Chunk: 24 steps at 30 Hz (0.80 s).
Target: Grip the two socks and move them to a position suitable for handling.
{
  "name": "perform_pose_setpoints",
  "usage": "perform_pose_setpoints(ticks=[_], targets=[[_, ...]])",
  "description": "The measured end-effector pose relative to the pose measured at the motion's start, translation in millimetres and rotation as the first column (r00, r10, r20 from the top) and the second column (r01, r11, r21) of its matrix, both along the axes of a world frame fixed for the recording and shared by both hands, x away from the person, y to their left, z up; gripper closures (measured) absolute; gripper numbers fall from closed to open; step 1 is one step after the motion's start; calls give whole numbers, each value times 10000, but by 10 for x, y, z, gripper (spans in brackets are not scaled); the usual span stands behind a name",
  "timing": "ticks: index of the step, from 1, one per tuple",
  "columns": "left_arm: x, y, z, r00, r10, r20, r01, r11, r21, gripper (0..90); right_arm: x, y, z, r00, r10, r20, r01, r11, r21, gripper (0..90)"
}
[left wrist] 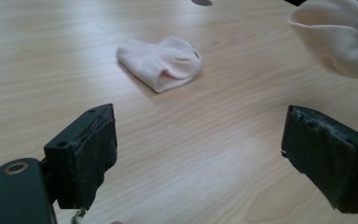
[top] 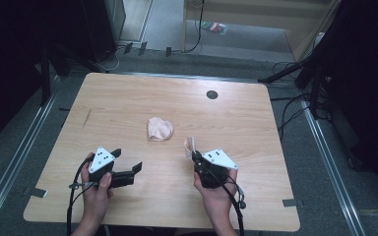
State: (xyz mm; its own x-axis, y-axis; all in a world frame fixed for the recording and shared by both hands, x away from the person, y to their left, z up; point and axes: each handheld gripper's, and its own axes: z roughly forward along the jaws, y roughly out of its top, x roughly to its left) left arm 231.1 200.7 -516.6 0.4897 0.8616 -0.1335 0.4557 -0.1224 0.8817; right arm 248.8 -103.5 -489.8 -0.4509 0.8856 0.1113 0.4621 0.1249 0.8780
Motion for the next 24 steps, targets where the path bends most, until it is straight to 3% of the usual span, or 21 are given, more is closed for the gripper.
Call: perform_pose_setpoints(ticks=[6, 11, 24], targets=[[-8, -75, -16, 9993, -328, -165, 328, 9995, 9, 112, -119, 124, -54, 9989, 407, -214, -404, 9991, 146, 871], [-46, -198, -42, 9972, -692, -277, 701, 9971, 307, 113, -178, 248, -80, 9965, 761, -333, -755, 9970, 170, 870], [-42, -220, -72, 9957, -817, -445, 828, 9963, 236, 113, -269, 499, -246, 9920, 1080, -648, -1089, 9940, -113, 870]])
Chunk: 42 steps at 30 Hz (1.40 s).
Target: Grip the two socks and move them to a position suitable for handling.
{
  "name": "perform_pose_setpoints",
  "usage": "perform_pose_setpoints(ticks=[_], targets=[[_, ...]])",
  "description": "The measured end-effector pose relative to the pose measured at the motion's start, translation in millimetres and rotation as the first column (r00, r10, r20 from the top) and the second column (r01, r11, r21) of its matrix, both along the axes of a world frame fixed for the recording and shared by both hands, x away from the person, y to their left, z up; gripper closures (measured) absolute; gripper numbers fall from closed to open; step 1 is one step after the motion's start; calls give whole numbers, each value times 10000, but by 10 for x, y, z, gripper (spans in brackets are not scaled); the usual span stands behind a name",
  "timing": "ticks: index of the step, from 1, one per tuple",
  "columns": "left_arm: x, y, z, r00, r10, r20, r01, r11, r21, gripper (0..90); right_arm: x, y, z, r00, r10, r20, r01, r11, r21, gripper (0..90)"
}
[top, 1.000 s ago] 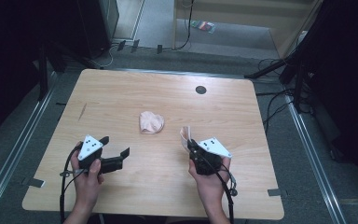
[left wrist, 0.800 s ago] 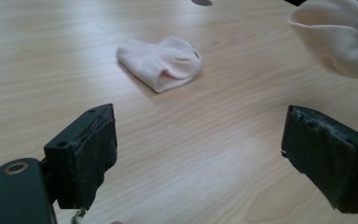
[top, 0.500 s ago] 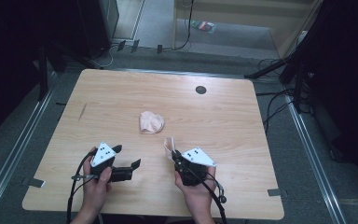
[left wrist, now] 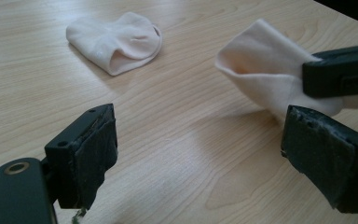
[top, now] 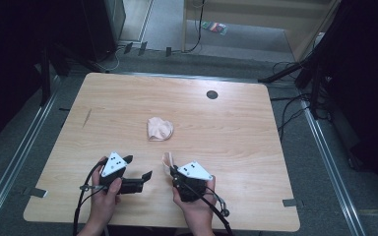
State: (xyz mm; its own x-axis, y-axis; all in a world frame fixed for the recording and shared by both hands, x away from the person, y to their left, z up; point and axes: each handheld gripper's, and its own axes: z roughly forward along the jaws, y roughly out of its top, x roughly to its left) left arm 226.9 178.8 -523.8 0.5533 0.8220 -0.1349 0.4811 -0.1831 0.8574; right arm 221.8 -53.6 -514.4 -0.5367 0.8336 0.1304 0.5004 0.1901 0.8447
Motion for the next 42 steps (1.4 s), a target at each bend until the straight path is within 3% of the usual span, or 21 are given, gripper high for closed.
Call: perform_pose_setpoints(ticks=[4, 6, 9, 12, 14, 15, 20, 21, 23, 30, 32, 33, 34, 35, 36, 37, 42], targets=[[4, -16, -21, 10000, -72, -65, 72, 10000, 57, 114, -18, 83, -60, 10000, -20, -89, 18, 9999, -143, 870], [5, -25, -32, 9999, -79, -91, 79, 10000, 54, 114, -15, 112, -94, 9997, 77, -235, -79, 9999, -93, 829], [11, -16, -41, 9998, -50, -167, 51, 10000, 55, 114, 10, 114, -96, 9984, 345, -440, -330, 9989, 341, 502], [17, -7, -43, 9996, -50, -290, 51, 10000, 30, 115, 37, 42, -44, 9991, 161, -390, -134, 9976, 683, 458], [28, -4, -56, 9993, 3, -384, -2, 10000, 18, 127, 73, -52, 14, 9996, -78, -264, 102, 9954, 951, 474], [37, 1, -67, 9988, 45, -484, -40, 10000, 89, 136, 111, -146, 52, 9995, -229, -211, 250, 9941, 1052, 534], [48, 7, -80, 9983, 84, -573, -78, 9999, 105, 136, 160, -248, 51, 9989, -35, -461, 93, 9920, 1259, 647], [50, 13, -82, 9982, 110, -588, -105, 9999, 95, 136, 148, -219, 28, 9982, 275, -542, -212, 9935, 1122, 708], [51, 23, -81, 9983, 147, -558, -141, 9998, 105, 137, 123, -159, -11, 9953, 543, -796, -473, 9951, 865, 740], [55, 65, -77, 9982, 243, -551, -239, 9997, 73, 136, 72, -106, -188, 9868, 623, -1494, -548, 9971, 537, 677], [58, 71, -78, 9981, 271, -549, -268, 9996, 63, 136, 71, -97, -200, 9862, 662, -1519, -595, 9971, 483, 654], [58, 74, -77, 9981, 312, -534, -310, 9995, 52, 136, 62, -57, -219, 9861, 696, -1508, -675, 9975, 186, 628], [58, 74, -77, 9981, 312, -534, -310, 9995, 52, 136, 62, -57, -219, 9861, 696, -1508, -675, 9975, 186, 628], [59, 77, -77, 9981, 312, -536, -310, 9995, 49, 137, 51, -19, -247, 9876, 710, -1403, -747, 9970, -211, 627], [59, 77, -77, 9981, 312, -536, -310, 9995, 49, 136, 51, -19, -247, 9876, 710, -1403, -747, 9970, -211, 627], [61, 80, -79, 9980, 327, -537, -325, 9995, 46, 137, 41, 15, -282, 9879, 750, -1355, -833, 9949, -564, 651], [64, 77, -86, 9978, 298, -593, -298, 9996, 7, 137, -2, 62, -307, 9909, 822, -1061, -936, 9897, -1079, 808]])
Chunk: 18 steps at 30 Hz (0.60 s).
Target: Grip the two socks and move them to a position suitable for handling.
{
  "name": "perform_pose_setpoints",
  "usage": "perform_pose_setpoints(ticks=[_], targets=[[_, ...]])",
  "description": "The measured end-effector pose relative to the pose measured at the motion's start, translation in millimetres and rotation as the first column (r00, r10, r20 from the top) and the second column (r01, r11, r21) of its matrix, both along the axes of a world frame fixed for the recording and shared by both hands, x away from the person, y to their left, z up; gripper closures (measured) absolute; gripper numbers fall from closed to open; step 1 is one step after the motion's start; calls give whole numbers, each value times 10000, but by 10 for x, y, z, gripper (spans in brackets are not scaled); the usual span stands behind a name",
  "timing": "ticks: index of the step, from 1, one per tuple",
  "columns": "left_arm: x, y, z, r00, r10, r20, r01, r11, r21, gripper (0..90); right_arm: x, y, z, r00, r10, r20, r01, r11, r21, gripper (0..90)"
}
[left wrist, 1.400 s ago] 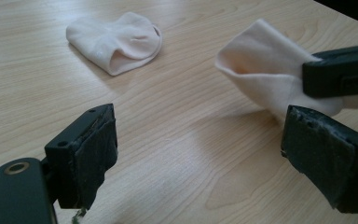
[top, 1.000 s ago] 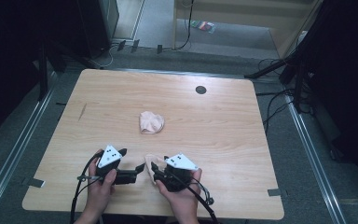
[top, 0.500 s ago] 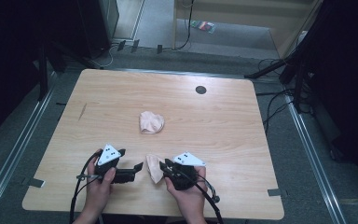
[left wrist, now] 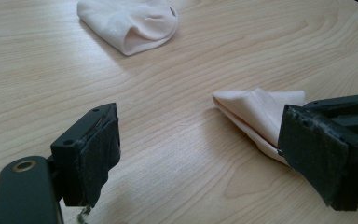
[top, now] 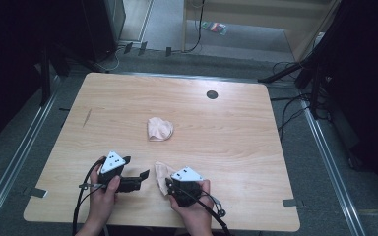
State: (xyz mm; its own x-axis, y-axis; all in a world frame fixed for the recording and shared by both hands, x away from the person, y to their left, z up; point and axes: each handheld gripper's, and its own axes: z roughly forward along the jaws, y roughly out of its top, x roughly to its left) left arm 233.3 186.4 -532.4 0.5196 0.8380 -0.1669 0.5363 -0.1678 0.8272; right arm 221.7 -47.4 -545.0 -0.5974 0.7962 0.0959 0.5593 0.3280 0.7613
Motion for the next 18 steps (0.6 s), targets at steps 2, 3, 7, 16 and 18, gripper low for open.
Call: perform_pose_setpoints(ticks=[2, 3, 7, 16, 18], targets=[[-1, -5, -2, 10000, -3, 2, 3, 10000, 32, 137, -15, 5, 2, 9999, 23, 135, -22, 10000, -68, 859], [0, -5, -3, 10000, -15, 6, 15, 10000, 65, 137, -15, 0, 7, 9999, 38, 160, -38, 10000, -8, 868], [2, -7, -8, 10000, -47, -8, 47, 10000, 42, 137, -16, -40, 70, 9994, 20, 350, -28, 9997, 248, 878], [8, -53, -27, 9998, -45, -196, 47, 10000, 88, 140, 1, -138, 226, 9981, -173, 599, 112, 9949, 1005, 879], [7, -88, -37, 9995, -84, -307, 87, 9999, 96, 140, 7, -163, 271, 9975, -243, 664, 164, 9931, 1164, 879]])
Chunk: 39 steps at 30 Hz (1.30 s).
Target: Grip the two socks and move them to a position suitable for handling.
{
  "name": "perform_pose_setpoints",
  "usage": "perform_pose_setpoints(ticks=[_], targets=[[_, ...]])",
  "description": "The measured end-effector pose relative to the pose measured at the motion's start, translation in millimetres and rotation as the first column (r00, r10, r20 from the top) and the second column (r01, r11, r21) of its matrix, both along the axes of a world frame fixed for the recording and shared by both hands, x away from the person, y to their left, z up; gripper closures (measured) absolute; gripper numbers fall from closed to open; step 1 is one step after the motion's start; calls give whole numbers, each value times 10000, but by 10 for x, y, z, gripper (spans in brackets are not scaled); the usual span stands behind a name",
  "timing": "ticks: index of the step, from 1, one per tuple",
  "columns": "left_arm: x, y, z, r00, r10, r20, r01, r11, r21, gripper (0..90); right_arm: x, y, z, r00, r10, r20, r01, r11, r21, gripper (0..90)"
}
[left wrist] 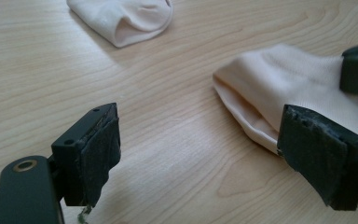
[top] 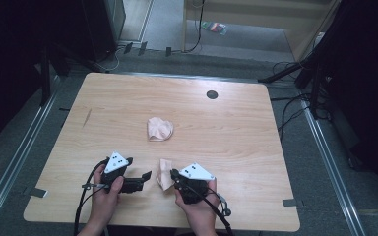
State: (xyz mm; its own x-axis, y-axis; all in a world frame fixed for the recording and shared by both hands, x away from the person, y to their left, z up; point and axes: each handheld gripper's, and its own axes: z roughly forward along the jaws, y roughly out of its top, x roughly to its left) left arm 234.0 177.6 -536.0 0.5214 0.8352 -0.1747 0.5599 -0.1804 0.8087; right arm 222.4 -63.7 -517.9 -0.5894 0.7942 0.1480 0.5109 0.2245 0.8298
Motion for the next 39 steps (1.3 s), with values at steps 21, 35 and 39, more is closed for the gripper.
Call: perform_pose_setpoints(ticks=[21, 35, 39], targets=[[24, -383, -122, 9909, 50, -1348, -76, 9998, -194, 495, 13, -44, 72, 9998, 163, 90, -165, 9995, 265, 879], [23, -293, -90, 9916, -659, -1115, 659, 9978, -30, 900, 19, -101, 122, 9996, 85, 263, -98, 9987, 497, 879], [32, -180, -35, 9922, -746, -999, 763, 9970, 131, 900, 31, -151, 152, 9995, -41, 328, 24, 9987, 504, 878]])
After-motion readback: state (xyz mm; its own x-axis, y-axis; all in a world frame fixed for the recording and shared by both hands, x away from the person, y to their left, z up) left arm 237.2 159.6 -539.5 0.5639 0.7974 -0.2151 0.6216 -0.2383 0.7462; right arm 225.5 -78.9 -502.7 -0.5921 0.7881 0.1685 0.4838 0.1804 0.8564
